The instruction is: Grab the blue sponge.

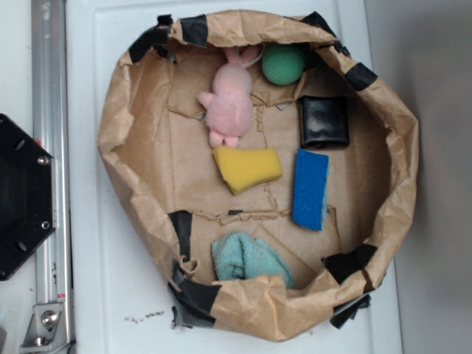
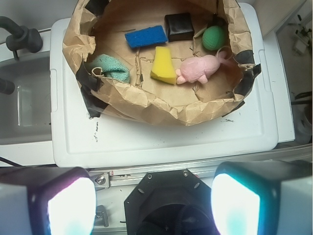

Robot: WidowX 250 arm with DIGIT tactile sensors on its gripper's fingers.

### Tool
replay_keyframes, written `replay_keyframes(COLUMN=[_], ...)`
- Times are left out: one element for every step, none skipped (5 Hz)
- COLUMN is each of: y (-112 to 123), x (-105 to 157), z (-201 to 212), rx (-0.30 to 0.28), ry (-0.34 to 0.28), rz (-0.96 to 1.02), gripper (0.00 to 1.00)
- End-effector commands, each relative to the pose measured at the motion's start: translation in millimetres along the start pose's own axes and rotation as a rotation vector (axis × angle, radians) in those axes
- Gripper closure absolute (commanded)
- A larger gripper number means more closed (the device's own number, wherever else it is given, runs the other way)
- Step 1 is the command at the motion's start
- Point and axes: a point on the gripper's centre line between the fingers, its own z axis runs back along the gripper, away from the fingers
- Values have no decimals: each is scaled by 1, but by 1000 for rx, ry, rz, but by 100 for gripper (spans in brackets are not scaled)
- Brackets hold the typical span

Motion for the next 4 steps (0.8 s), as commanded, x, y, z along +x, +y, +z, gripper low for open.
replay_keyframes(y=[0,13,16,20], x=[0,46,91,132], z=[0,-41,-71,-112], rx=[0,42,-21,-156], ry=[0,-256,-223,-195], rz=[0,154,261,381], gripper=[0,0,0,0])
